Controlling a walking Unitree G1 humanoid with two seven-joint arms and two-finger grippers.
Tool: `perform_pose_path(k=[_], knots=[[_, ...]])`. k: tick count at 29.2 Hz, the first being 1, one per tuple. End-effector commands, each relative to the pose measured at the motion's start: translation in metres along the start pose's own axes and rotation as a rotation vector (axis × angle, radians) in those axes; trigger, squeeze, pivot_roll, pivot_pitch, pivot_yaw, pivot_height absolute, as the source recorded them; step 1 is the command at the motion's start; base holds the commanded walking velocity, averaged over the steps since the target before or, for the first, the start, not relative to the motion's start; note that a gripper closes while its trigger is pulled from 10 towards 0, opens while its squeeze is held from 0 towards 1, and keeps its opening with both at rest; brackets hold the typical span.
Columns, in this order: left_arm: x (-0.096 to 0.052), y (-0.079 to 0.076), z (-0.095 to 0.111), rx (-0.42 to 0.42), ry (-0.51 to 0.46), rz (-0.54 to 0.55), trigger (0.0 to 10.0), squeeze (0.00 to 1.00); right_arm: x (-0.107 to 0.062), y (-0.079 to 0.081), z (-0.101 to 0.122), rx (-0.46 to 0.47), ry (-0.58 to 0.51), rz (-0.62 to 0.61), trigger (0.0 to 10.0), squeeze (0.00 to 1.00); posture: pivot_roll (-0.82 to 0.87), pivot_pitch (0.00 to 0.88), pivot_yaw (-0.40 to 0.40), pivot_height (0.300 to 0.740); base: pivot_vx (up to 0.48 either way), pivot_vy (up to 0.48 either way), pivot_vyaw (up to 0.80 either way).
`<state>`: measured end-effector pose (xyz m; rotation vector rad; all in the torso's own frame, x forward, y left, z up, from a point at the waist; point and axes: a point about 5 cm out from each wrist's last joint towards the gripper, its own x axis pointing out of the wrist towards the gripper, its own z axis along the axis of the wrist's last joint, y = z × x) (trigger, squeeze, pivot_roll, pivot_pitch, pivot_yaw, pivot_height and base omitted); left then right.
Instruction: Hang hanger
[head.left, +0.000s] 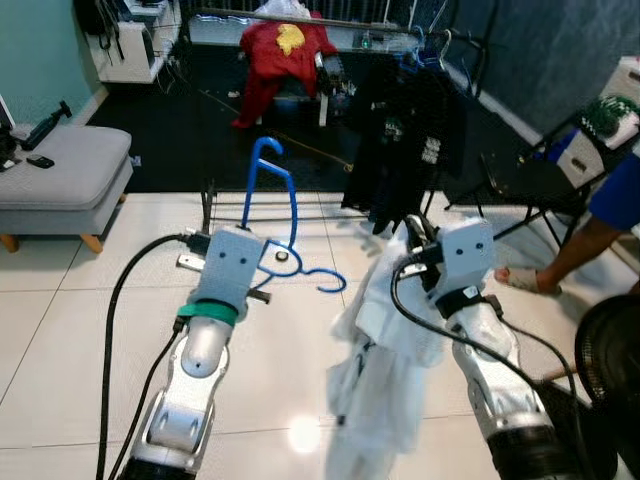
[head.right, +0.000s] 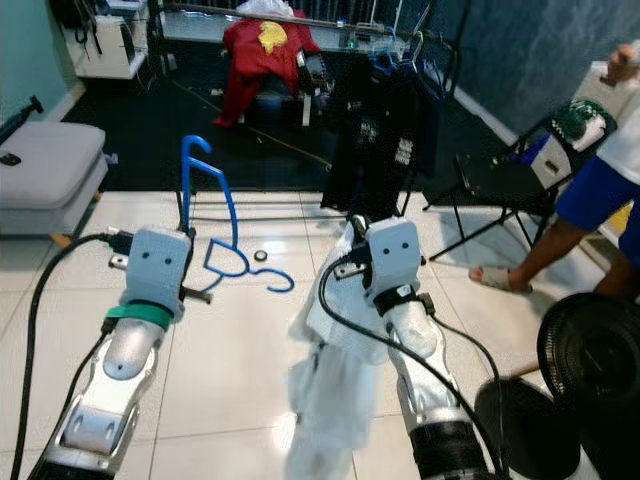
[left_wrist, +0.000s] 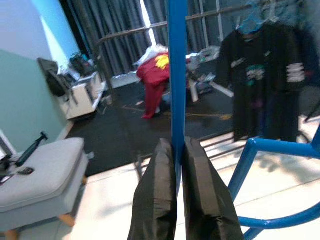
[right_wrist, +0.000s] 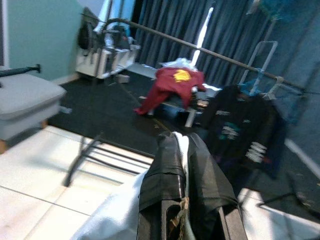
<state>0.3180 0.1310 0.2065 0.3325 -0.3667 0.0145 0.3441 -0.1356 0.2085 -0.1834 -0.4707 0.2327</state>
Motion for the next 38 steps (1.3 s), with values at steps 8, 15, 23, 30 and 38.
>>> perform_pose_path(k=[8,15,23,30,38], knots=[[-0.0003,-0.0090,0.0034,-0.004,-0.033,-0.009,10.0,0.00,-0.0024,-0.0058,0.0025,-0.017,-0.026,-0.022,10.0,0.00,-0.04,0.068,-0.003,0.740,0.480,0.000,0.00],[0.0006,-0.0089,0.0039,-0.004,-0.039,-0.008,10.0,0.00,-0.0032,-0.0071,0.0028,-0.021,-0.028,-0.032,10.0,0.00,-0.04,0.069,-0.001,0.740,0.480,0.000,0.00],[0.0027,-0.0095,0.0039,-0.010,-0.042,-0.002,10.0,0.00,-0.0041,-0.0067,0.0032,-0.019,-0.028,-0.039,10.0,0.00,-0.04,0.075,-0.002,0.740,0.480,0.000,0.00],[0.0027,-0.0092,0.0034,-0.011,-0.041,0.002,10.0,0.00,-0.0037,-0.0071,0.0037,-0.016,-0.030,-0.040,10.0,0.00,-0.04,0.080,-0.003,0.740,0.480,0.000,0.00],[0.0035,-0.0083,0.0032,-0.013,-0.041,0.006,10.0,0.00,-0.0029,-0.0071,0.0037,-0.015,-0.030,-0.041,10.0,0.00,-0.05,0.083,-0.003,0.740,0.480,0.000,0.00]])
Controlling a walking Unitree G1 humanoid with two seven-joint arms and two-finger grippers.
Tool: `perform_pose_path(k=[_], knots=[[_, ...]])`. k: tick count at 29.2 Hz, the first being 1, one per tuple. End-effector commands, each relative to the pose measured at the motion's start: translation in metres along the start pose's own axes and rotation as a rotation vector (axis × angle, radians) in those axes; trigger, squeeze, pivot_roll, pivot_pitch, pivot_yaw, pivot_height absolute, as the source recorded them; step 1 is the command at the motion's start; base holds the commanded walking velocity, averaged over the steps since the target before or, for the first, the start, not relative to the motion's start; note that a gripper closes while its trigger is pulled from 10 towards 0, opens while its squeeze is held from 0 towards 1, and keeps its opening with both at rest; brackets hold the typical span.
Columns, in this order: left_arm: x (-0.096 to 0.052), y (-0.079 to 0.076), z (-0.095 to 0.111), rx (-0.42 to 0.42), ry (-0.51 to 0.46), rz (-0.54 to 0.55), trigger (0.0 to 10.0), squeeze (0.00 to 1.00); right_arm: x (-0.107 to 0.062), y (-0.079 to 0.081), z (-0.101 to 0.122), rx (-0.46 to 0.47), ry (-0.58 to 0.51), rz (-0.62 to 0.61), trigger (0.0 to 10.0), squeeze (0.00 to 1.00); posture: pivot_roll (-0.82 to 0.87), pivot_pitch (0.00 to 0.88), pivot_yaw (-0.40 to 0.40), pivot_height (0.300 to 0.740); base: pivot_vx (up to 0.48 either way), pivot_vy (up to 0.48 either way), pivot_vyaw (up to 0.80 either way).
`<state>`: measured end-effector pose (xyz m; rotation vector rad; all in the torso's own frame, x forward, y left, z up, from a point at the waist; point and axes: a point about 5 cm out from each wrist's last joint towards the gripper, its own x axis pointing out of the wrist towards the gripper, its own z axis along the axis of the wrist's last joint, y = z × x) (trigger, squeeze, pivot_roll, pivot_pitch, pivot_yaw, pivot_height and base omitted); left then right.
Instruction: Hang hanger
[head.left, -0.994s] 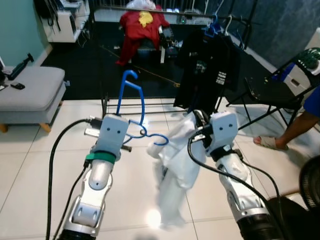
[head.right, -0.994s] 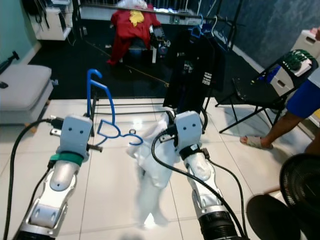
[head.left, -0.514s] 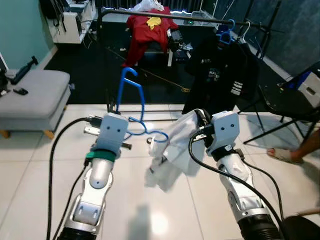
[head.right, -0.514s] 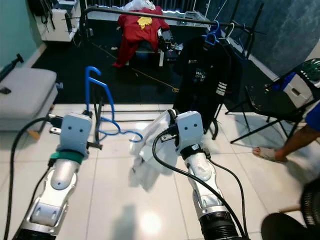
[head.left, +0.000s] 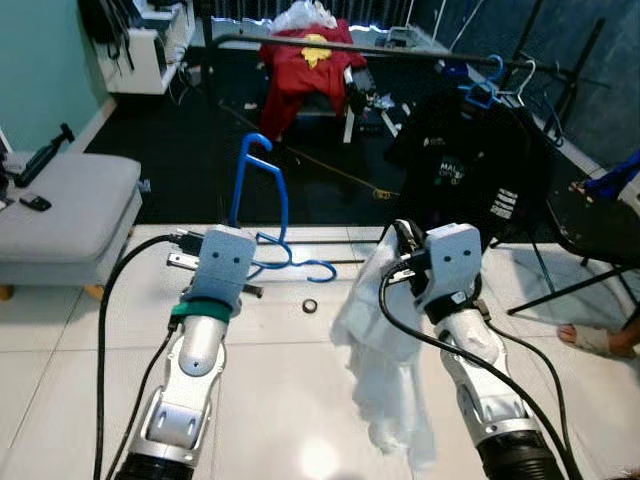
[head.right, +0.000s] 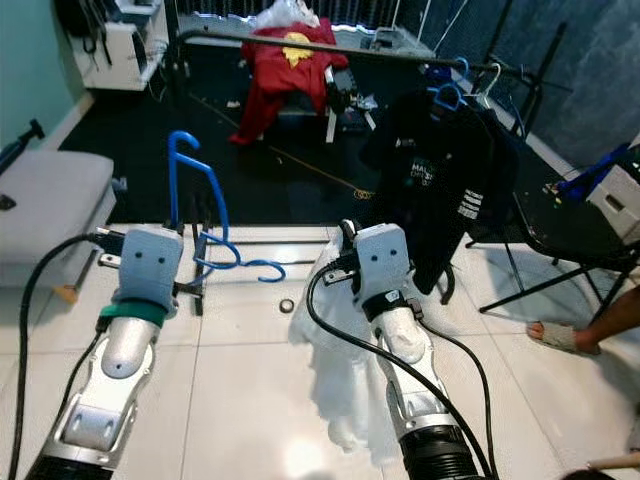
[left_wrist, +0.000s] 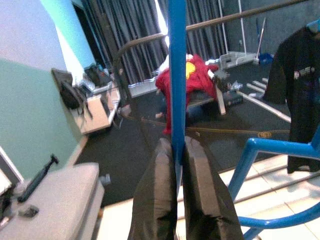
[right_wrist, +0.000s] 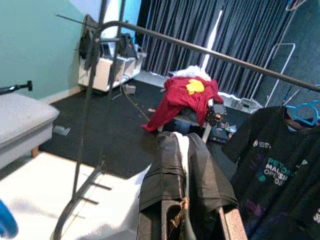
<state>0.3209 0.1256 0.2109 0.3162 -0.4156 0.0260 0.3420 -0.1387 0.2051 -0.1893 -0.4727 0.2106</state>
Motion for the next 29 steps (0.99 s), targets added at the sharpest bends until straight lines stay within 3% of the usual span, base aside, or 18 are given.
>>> perform_pose_path(k=[1,21,29], knots=[[-0.0011,-0.0044,-0.0014,0.000,0.005,-0.016,10.0,0.00,0.0013,-0.0054,0.0060,-0.003,-0.031,-0.022,10.0,0.00,-0.05,0.083,-0.003,0.740,0.480,0.000,0.00],[0.0027,-0.0071,0.0022,-0.008,-0.009,-0.026,10.0,0.00,0.0017,-0.0103,0.0067,-0.014,-0.033,-0.045,10.0,0.00,-0.04,0.088,0.007,0.740,0.480,0.000,0.00],[0.0023,-0.0075,0.0025,-0.008,-0.010,-0.029,10.0,0.00,0.0016,-0.0088,0.0059,-0.009,-0.033,-0.045,10.0,0.00,-0.04,0.085,0.006,0.740,0.480,0.000,0.42]])
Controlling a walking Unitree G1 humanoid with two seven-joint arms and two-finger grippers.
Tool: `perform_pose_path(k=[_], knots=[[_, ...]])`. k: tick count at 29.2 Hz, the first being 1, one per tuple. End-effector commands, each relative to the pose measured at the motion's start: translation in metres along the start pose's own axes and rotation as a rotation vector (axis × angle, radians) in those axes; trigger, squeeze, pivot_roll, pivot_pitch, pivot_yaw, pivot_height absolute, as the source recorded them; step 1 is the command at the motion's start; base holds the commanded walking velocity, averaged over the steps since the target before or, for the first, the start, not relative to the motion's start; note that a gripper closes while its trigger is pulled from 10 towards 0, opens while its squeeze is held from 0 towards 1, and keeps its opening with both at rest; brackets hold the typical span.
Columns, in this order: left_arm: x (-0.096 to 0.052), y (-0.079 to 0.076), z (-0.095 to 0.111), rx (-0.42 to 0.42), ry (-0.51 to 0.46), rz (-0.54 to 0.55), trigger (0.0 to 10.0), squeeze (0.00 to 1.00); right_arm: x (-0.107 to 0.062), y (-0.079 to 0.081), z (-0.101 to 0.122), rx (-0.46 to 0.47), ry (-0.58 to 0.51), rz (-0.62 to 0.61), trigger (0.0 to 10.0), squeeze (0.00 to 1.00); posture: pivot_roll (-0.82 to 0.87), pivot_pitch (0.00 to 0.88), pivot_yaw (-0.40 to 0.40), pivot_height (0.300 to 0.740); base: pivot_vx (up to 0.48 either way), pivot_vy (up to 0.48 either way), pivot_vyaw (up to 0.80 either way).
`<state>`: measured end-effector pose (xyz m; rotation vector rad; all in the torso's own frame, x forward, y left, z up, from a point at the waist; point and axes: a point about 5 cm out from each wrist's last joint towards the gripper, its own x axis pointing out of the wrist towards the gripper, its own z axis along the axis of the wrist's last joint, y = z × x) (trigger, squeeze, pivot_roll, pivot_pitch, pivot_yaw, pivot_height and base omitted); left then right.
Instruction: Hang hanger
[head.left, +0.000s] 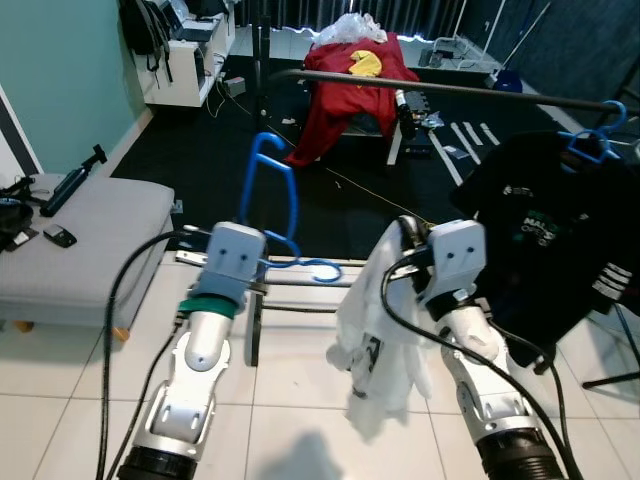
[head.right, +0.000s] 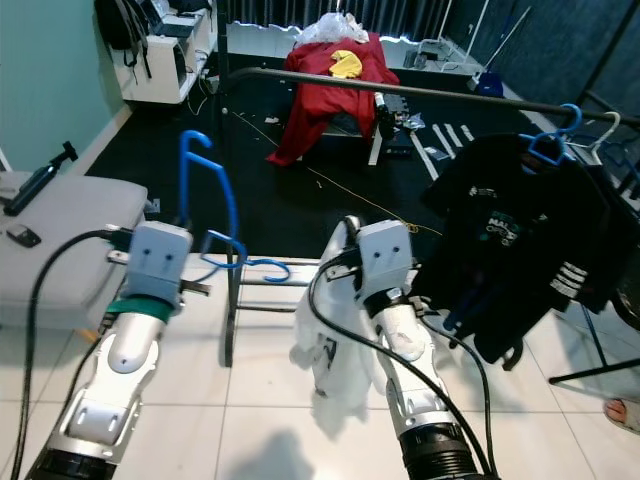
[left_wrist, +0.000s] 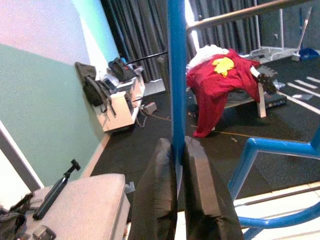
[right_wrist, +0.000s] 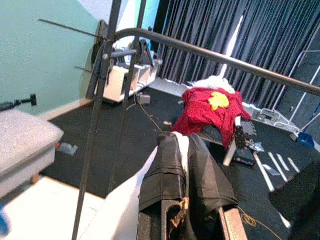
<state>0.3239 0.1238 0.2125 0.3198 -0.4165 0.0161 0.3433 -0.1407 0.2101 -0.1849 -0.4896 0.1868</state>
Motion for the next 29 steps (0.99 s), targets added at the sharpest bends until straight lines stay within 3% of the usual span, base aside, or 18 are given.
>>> perform_pose_path(k=[1,20,29], knots=[[-0.001,-0.006,0.002,-0.009,-0.008,-0.018,10.0,0.00,-0.001,-0.006,0.002,-0.002,-0.018,-0.021,10.0,0.00,-0.04,0.085,0.006,0.740,0.480,0.000,0.00],[0.000,-0.009,0.003,-0.016,-0.014,-0.023,10.0,0.00,0.001,-0.009,0.004,0.001,-0.026,-0.032,10.0,0.00,-0.04,0.084,0.006,0.740,0.480,0.000,0.00],[0.001,-0.013,0.011,-0.047,-0.030,-0.045,10.0,0.00,0.004,-0.018,0.009,-0.016,-0.046,-0.067,10.0,0.00,-0.04,0.088,0.009,0.740,0.359,0.000,0.00]])
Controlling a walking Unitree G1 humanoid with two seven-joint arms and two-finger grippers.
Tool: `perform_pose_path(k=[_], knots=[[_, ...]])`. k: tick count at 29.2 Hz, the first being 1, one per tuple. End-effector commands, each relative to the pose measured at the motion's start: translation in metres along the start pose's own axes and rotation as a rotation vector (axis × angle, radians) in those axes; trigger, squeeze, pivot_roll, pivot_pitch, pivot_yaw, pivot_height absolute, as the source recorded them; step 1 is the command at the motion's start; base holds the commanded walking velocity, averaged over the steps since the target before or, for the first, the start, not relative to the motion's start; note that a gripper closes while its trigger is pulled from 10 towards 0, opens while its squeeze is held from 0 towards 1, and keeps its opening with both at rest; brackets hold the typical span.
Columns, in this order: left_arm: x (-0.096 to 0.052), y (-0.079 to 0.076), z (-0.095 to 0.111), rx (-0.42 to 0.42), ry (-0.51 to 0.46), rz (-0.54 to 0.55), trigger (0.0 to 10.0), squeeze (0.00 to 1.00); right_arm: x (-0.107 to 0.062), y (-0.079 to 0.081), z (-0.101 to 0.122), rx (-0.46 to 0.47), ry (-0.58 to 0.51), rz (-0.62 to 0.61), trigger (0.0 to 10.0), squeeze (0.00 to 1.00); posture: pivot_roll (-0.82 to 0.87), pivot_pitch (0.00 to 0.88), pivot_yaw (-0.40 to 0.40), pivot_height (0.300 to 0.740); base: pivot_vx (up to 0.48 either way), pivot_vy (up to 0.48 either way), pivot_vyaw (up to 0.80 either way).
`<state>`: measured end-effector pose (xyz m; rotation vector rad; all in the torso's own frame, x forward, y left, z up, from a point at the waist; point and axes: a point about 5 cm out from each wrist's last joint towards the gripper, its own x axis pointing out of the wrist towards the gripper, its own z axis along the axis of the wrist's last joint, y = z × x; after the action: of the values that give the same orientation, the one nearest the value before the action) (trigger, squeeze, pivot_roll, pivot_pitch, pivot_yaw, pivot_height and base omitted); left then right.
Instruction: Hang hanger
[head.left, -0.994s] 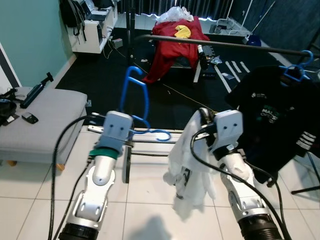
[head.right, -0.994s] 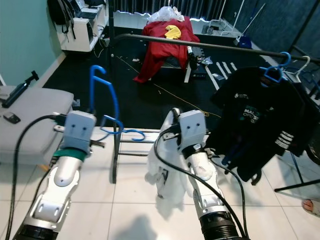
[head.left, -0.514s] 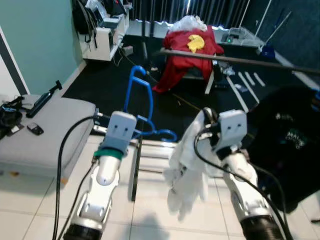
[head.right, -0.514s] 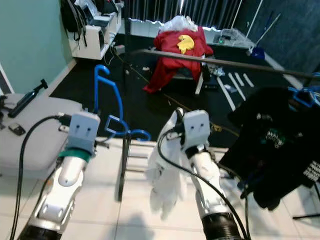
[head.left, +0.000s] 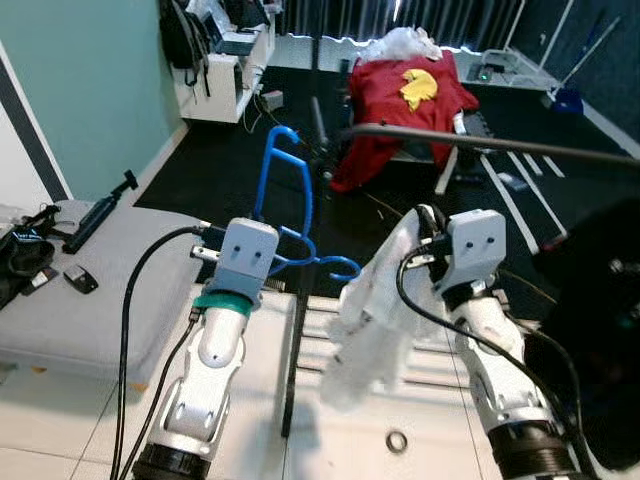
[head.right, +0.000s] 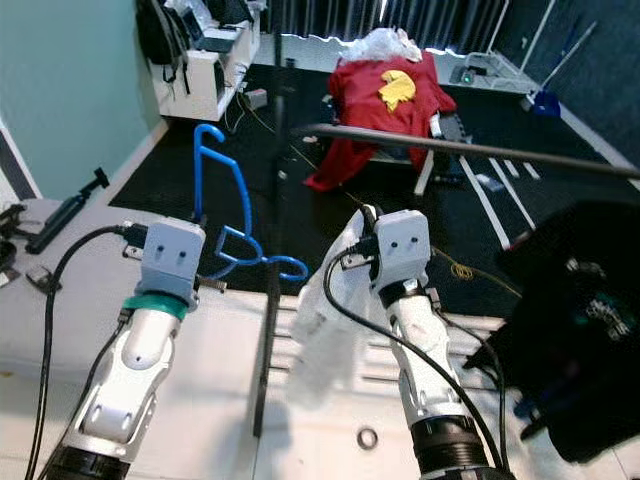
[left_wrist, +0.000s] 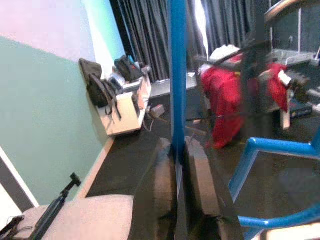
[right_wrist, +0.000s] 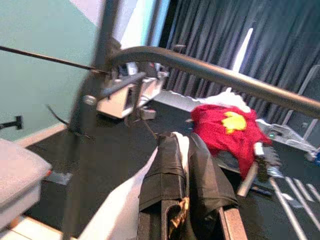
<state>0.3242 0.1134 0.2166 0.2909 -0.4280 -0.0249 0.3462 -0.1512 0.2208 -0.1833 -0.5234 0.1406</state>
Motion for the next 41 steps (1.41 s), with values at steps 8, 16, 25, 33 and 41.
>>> perform_pose_path(k=[8,16,25,33,41], knots=[[-0.008,-0.028,0.024,-0.176,-0.036,-0.214,10.0,0.00,0.000,-0.007,0.003,-0.007,-0.018,-0.028,10.0,0.00,-0.04,0.089,0.011,0.740,0.000,0.000,0.00],[-0.025,-0.037,0.009,-0.385,0.129,-0.314,10.0,0.00,-0.002,-0.003,0.001,0.005,-0.009,-0.022,10.0,0.00,-0.04,0.095,0.012,0.740,0.000,0.000,0.00],[-0.035,-0.035,-0.008,-0.402,0.232,-0.346,10.0,0.00,-0.009,-0.003,-0.001,-0.024,0.020,0.041,10.0,0.00,-0.04,0.096,0.008,0.740,0.000,0.000,0.00],[-0.038,-0.029,-0.010,-0.554,0.295,-0.415,10.0,0.00,-0.033,-0.027,-0.013,-0.148,0.151,0.200,10.0,0.00,-0.07,0.095,0.018,0.740,0.000,0.000,0.00],[-0.002,-0.018,-0.009,-0.488,0.319,-0.186,10.0,0.00,-0.058,-0.021,-0.016,-0.186,0.215,0.376,10.0,0.00,-0.10,0.099,0.035,0.740,0.000,0.000,0.00]])
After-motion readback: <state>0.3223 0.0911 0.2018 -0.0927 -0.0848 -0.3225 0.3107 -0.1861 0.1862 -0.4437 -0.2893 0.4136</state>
